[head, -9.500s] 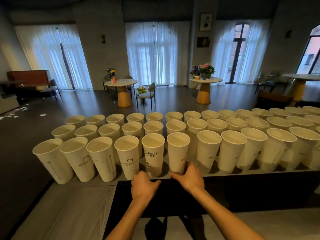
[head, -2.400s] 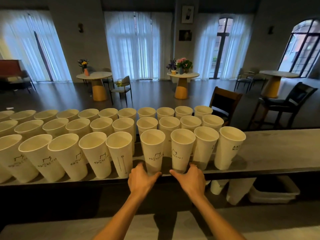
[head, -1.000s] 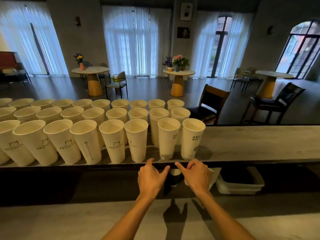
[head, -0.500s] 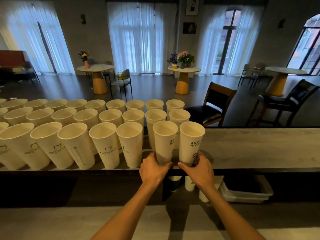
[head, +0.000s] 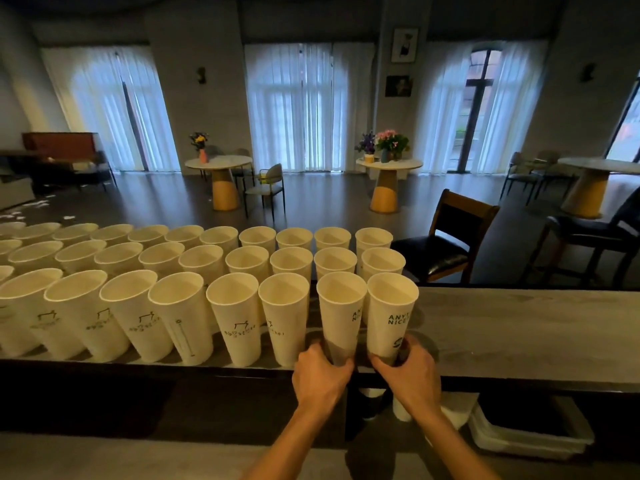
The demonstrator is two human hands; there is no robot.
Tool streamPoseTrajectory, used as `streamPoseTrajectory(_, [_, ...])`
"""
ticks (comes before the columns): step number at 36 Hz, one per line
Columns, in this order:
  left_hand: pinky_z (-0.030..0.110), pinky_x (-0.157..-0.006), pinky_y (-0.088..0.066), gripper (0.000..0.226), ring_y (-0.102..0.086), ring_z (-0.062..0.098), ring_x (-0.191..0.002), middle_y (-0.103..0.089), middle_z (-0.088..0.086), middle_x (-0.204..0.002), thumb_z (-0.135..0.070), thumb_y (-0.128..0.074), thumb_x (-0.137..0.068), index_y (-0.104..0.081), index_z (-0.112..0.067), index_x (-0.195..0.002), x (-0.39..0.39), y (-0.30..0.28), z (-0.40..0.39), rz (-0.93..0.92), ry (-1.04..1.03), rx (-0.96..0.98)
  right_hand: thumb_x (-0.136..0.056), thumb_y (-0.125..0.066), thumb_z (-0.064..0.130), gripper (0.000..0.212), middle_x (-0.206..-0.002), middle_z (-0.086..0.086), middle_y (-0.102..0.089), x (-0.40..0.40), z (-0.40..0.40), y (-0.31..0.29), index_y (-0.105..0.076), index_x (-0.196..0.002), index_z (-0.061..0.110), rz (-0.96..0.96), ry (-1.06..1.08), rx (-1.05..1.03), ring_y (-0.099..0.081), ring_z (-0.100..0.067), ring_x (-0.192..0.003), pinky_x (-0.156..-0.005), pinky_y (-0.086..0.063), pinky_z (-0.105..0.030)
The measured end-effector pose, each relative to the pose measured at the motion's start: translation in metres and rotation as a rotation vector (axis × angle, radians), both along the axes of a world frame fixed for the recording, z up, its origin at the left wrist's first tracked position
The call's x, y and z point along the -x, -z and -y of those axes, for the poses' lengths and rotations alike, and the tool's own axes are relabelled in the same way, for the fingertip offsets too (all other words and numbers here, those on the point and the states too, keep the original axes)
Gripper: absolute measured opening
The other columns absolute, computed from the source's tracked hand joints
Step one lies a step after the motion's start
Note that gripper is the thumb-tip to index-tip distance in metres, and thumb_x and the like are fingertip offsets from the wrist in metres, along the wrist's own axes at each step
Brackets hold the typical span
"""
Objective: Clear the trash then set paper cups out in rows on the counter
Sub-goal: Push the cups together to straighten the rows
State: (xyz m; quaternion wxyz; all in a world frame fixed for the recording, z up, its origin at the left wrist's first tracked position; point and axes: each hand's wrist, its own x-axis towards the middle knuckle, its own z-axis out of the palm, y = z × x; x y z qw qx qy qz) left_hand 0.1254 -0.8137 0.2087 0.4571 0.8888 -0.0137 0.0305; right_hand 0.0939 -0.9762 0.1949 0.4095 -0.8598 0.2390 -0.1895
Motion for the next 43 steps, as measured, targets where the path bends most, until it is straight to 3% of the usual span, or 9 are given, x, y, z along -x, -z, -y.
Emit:
streamPoseTrajectory(11, [0.028, -0.086, -0.058, 0.058, -0.069, 0.014, -0.108, -0.071, -0.003, -0.117, -0.043, -0.085, -0.075, -0.060, -0.023, -0.123, 0.000, 0.002, 0.002, -0.027, -0.016, -0.071, -0.057, -0.089, 0.051, 0.076, -0.119, 0.004, -0.068, 0.000, 0.010, 0.002, -0.056, -0.122, 0.029, -0.014, -0.040, -0.005, -0.066, -0.018, -0.109, -0.086, -0.059, -0.039])
streamPoseTrajectory(14, [0.028, -0.087, -0.058, 0.058, -0.068, 0.015, -0.112, -0.069, -0.003, -0.119, -0.033, -0.084, -0.077, -0.054, -0.024, -0.126, 0.005, -0.001, 0.000, -0.032, -0.007, -0.115, -0.056, -0.092, 0.041, 0.081, -0.124, 0.006, -0.066, 0.001, 0.018, 0.003, -0.053, -0.127, 0.031, -0.040, -0.106, -0.025, -0.064, -0.016, -0.114, -0.092, -0.057, -0.039])
streamPoseTrajectory(20, [0.028, -0.082, -0.062, 0.032, -0.069, 0.008, -0.097, -0.063, -0.014, -0.095, -0.021, -0.077, -0.084, -0.050, -0.034, -0.097, 0.027, -0.017, -0.015, 0.111, 0.116, -0.126, -0.063, -0.090, 0.023, 0.081, -0.123, 0.007, -0.062, 0.007, 0.049, -0.004, -0.049, -0.133, 0.030, -0.110, -0.170, -0.028, -0.061, -0.014, -0.113, -0.092, -0.057, -0.039])
streamPoseTrajectory(24, [0.016, -0.065, -0.056, 0.025, -0.067, 0.002, -0.075, -0.064, -0.010, -0.079, -0.020, -0.073, -0.088, -0.053, -0.034, -0.088, 0.042, -0.061, -0.021, 0.267, 0.226, -0.077, -0.081, -0.074, 0.006, 0.053, -0.119, 0.000, -0.063, 0.010, 0.066, -0.024, -0.055, -0.128, 0.022, -0.043, -0.089, 0.003, -0.062, -0.017, -0.108, -0.090, -0.056, -0.037])
streamPoseTrajectory(29, [0.018, -0.054, -0.049, 0.012, -0.061, 0.006, -0.061, -0.062, -0.008, -0.067, -0.022, -0.072, -0.088, -0.062, -0.026, -0.090, 0.020, -0.131, -0.021, 0.475, 0.242, -0.027, -0.093, -0.063, 0.018, 0.020, -0.097, 0.000, -0.064, -0.002, 0.084, -0.063, -0.062, -0.113, 0.018, 0.071, 0.011, -0.003, -0.062, -0.016, -0.088, -0.073, -0.052, -0.030])
streamPoseTrajectory(32, [0.030, -0.064, -0.058, 0.008, -0.062, 0.006, -0.069, -0.067, -0.008, -0.076, -0.023, -0.072, -0.088, -0.070, -0.021, -0.095, -0.013, -0.165, -0.021, 0.549, 0.251, -0.123, -0.098, -0.058, 0.026, 0.019, -0.092, -0.006, -0.068, -0.018, 0.090, -0.097, -0.068, -0.106, 0.013, 0.164, -0.008, 0.001, -0.063, -0.019, -0.085, -0.064, -0.043, -0.024])
streamPoseTrajectory(38, [0.031, -0.081, -0.060, 0.020, -0.066, 0.012, -0.091, -0.073, -0.004, -0.108, -0.013, -0.071, -0.091, -0.076, -0.021, -0.109, -0.074, -0.191, -0.026, 0.518, 0.320, -0.395, -0.093, -0.061, 0.046, 0.035, -0.081, 0.002, -0.067, -0.060, 0.096, -0.142, -0.075, -0.098, 0.015, 0.094, -0.097, 0.055, -0.061, -0.012, -0.078, -0.064, -0.044, -0.025])
streamPoseTrajectory(41, [0.026, -0.075, -0.057, 0.020, -0.066, 0.012, -0.089, -0.073, -0.003, -0.114, -0.017, -0.071, -0.093, -0.076, -0.021, -0.112, -0.095, -0.191, -0.023, 0.466, 0.329, -0.419, -0.093, -0.060, 0.051, 0.037, -0.091, 0.002, -0.070, -0.082, 0.100, -0.153, -0.074, -0.103, 0.018, 0.092, -0.097, 0.111, -0.064, -0.016, -0.086, -0.074, -0.052, -0.033])
streamPoseTrajectory(43, [0.020, -0.067, -0.051, 0.020, -0.067, 0.012, -0.085, -0.073, -0.002, -0.116, -0.020, -0.070, -0.094, -0.076, -0.022, -0.113, -0.107, -0.188, -0.019, 0.448, 0.331, -0.437, -0.094, -0.057, 0.051, 0.035, -0.080, 0.002, -0.068, -0.094, 0.101, -0.162, -0.073, -0.094, 0.020, 0.083, -0.080, 0.164, -0.063, -0.017, -0.078, -0.071, -0.054, -0.035])
